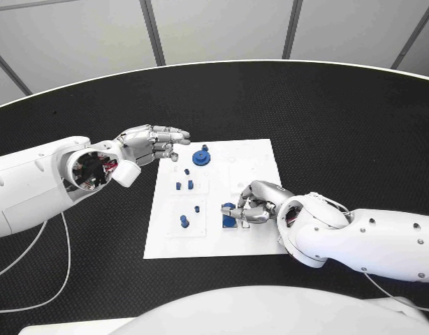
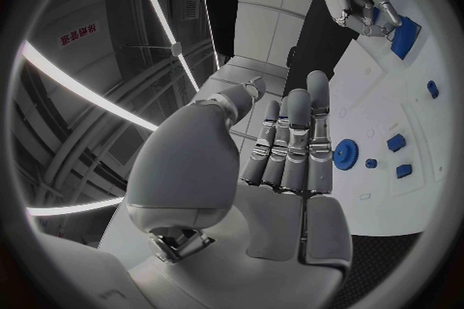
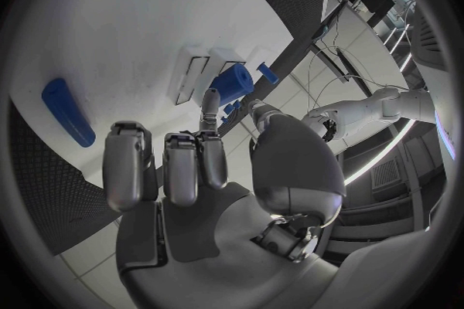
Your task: Assemble the parts on the task board
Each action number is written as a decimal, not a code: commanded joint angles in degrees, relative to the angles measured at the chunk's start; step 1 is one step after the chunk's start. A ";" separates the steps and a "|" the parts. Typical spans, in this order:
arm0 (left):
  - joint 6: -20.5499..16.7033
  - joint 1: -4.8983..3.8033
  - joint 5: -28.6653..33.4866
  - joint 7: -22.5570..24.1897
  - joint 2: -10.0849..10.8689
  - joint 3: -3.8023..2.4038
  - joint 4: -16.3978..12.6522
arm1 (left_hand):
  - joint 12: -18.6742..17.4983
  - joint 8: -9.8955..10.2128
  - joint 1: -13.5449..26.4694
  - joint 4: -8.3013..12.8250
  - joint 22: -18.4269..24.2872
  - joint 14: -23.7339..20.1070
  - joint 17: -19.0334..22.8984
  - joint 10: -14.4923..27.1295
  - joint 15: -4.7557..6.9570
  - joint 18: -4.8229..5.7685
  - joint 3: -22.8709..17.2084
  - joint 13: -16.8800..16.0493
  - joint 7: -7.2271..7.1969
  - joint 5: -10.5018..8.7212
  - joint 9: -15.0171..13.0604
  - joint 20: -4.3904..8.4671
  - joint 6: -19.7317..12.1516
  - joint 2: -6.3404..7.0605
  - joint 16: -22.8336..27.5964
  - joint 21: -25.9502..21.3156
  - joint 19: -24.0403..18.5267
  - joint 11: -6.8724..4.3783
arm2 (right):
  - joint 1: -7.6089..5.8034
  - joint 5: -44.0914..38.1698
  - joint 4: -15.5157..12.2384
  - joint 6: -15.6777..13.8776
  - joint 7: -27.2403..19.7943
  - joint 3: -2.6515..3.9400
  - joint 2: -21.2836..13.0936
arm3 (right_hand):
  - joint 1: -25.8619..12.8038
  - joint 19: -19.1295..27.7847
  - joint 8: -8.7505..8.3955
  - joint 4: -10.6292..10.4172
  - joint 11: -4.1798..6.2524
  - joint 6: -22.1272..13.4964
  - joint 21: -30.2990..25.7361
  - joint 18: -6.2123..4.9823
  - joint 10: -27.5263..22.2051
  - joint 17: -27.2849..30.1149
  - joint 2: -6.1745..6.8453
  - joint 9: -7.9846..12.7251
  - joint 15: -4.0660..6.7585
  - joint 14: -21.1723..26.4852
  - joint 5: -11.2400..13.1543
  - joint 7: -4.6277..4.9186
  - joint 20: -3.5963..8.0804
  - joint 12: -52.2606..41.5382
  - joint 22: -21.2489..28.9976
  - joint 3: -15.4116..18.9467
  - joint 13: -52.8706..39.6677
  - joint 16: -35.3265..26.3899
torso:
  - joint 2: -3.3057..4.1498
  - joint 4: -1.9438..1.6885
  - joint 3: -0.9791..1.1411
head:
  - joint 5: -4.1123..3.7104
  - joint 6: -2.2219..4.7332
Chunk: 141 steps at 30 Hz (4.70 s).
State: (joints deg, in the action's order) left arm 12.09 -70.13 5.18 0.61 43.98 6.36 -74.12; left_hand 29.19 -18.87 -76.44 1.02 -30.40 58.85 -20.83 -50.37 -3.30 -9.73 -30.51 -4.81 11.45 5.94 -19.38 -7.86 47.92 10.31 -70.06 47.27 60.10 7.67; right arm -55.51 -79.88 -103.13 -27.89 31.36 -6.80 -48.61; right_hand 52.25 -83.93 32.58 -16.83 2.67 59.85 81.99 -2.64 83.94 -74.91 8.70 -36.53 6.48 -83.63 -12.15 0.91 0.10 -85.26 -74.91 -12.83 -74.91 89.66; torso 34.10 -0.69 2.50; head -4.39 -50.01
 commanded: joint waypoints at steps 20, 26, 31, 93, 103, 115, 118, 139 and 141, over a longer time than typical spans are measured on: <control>0.14 0.00 0.00 -0.24 0.09 0.00 0.12 | 0.41 0.03 0.05 -0.26 0.11 -0.43 0.11 0.41 0.06 -0.85 0.17 -0.06 -0.03 0.36 -0.11 -0.23 -0.26 -0.34 -0.20 -0.27 -0.20 0.12 | 0.01 -2.09 -5.33 1.75 -1.50 -0.04 -4.41 | 11.24 -4.79 0.49 2.13 0.39 -1.18 0.26 1.02 4.09 -15.09 0.15 0.28 0.04 -6.37 1.08 0.04 0.43 -0.16 -11.82 -2.62 -11.90 0.34 | -0.06 0.01 0.05 | -0.18 0.01; 0.07 0.00 0.00 -0.21 0.12 0.00 0.07 | 0.41 0.03 0.05 -0.26 0.11 -0.43 0.11 0.41 0.06 -0.85 0.17 -0.06 -0.03 0.36 -0.11 -0.23 -0.26 -0.34 -0.20 -0.27 -0.20 0.12 | 0.01 -2.13 -4.63 2.05 -0.55 -0.04 -4.20 | 11.55 -4.81 0.49 2.07 0.40 -1.11 0.36 1.04 4.11 -15.09 0.03 0.33 0.05 -6.37 0.93 0.02 0.43 -0.20 -11.87 -2.87 -11.93 0.34 | 0.03 -0.07 0.00 | -0.21 0.01; 0.02 0.00 0.00 -0.19 0.13 0.01 0.03 | 0.41 0.03 0.05 -0.26 0.11 -0.43 0.11 0.41 0.06 -0.85 0.17 -0.06 -0.03 0.36 -0.11 -0.23 -0.26 -0.34 -0.20 -0.27 -0.20 0.12 | 0.01 -2.13 -3.71 1.22 -0.01 -0.04 -3.71 | 11.73 -4.82 0.48 1.98 0.41 -1.06 0.42 1.05 4.14 -15.09 -0.11 0.37 0.05 -6.37 0.71 0.01 0.43 -0.26 -11.90 -3.09 -11.98 0.34 | 0.00 -0.03 -0.04 | -0.16 0.01; 0.17 0.02 0.00 0.13 0.63 0.02 0.31 | 0.45 0.02 0.00 -0.34 0.20 -0.62 0.23 0.55 0.03 -0.85 0.20 -0.05 -0.03 0.36 -0.16 -0.25 -0.31 -0.34 -0.11 -0.40 -0.28 0.14 | 0.21 -4.49 -3.99 -5.11 -1.31 -0.48 -16.34 | 15.31 -4.02 -6.17 1.23 -1.90 -3.75 -3.87 0.28 2.40 -13.49 3.86 3.93 -1.84 -6.02 -3.01 2.73 -1.17 3.35 -10.38 -6.96 -10.05 -0.46 | -0.17 0.78 0.28 | -2.45 0.01; 0.12 0.02 0.00 0.13 0.88 0.02 0.20 | 0.50 0.00 -0.01 -0.39 0.25 -0.71 0.29 0.58 0.02 -0.85 0.22 -0.06 -0.04 0.36 -0.20 -0.26 -0.31 -0.35 -0.07 -0.47 -0.32 0.14 | 0.28 -4.51 -3.33 -4.82 -1.32 -0.57 -14.79 | 13.39 -3.92 -7.34 0.27 -2.21 -3.83 -4.70 0.14 1.95 -13.21 3.90 3.81 -2.14 -5.96 -2.69 3.01 -1.53 4.22 -10.12 -1.48 -9.65 -0.62 | -0.20 0.83 0.23 | -2.38 0.01; 0.17 0.02 0.00 0.09 1.01 0.02 0.12 | 0.50 0.00 -0.01 -0.39 0.25 -0.71 0.29 0.58 0.02 -0.85 0.22 -0.06 -0.04 0.36 -0.20 -0.26 -0.31 -0.35 -0.07 -0.47 -0.32 0.14 | 0.33 -5.61 -2.77 -1.84 -0.79 -0.63 -14.10 | 13.69 -3.98 -7.23 0.35 -2.14 -3.46 -4.38 0.20 1.98 -13.39 3.73 3.67 -2.11 -6.00 -3.17 2.91 -1.52 4.15 -10.26 -1.03 -9.70 -0.53 | -0.23 0.84 0.18 | -2.29 0.01; 0.16 0.02 0.00 0.08 1.07 0.02 0.10 | 0.50 0.00 -0.01 -0.39 0.25 -0.71 0.29 0.58 0.02 -0.85 0.22 -0.06 -0.04 0.36 -0.20 -0.26 -0.31 -0.35 -0.07 -0.47 -0.32 0.14 | 0.36 -5.86 -2.66 -1.25 -0.70 -0.66 -13.96 | 13.76 -3.99 -7.17 0.37 -2.11 -3.33 -4.38 0.20 1.99 -13.40 3.69 3.62 -2.09 -6.00 -3.22 2.87 -1.52 4.15 -10.26 -0.94 -9.71 -0.53 | -0.23 0.83 0.18 | -2.23 0.01; 0.12 0.02 0.00 0.01 1.38 0.02 -0.11 | 0.50 0.00 -0.01 -0.39 0.25 -0.71 0.29 0.58 0.02 -0.85 0.22 -0.06 -0.04 0.36 -0.20 -0.26 -0.31 -0.35 -0.07 -0.47 -0.32 0.14 | 0.79 -8.40 -1.72 2.95 -0.26 -0.98 -12.79 | 18.32 -4.12 -7.09 1.11 -1.59 -2.59 -3.95 0.29 2.11 -13.62 2.76 3.05 -1.64 -6.05 -6.90 2.30 -1.17 4.00 -10.52 -1.77 -9.86 -0.42 | -0.18 0.82 0.16 | -1.98 0.01; 0.11 0.02 0.00 0.00 1.40 0.02 -0.13 | 0.50 0.00 -0.01 -0.39 0.25 -0.71 0.29 0.58 0.02 -0.85 0.22 -0.06 -0.04 0.36 -0.20 -0.26 -0.31 -0.35 -0.07 -0.47 -0.32 0.14 | 0.83 -8.56 -1.63 3.24 -0.23 -0.99 -12.65 | 18.62 -4.12 -7.12 1.17 -1.57 -2.58 -3.92 0.30 2.08 -13.59 2.73 3.03 -1.63 -6.04 -6.77 2.28 -1.15 4.06 -10.54 -1.95 -9.83 -0.44 | -0.20 0.84 0.15 | -1.96 0.01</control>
State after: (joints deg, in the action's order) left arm 12.20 -70.11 5.18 0.61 45.38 6.37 -74.25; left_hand 29.47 -18.87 -76.44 0.86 -30.22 58.45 -20.61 -50.16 -3.30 -9.72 -30.36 -4.81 11.45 5.94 -19.52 -7.86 47.92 10.31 -70.06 47.06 60.10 7.88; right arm -54.70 -88.35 -104.80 -24.77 31.11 -7.78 -61.32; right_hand 70.38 -83.94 25.55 -15.63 0.91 56.92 77.93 -2.65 84.04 -74.94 11.46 -33.72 4.74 -83.97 -18.92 3.27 -1.13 -81.20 -74.94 -14.50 -74.94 89.38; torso 33.89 0.14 2.65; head -6.38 -50.00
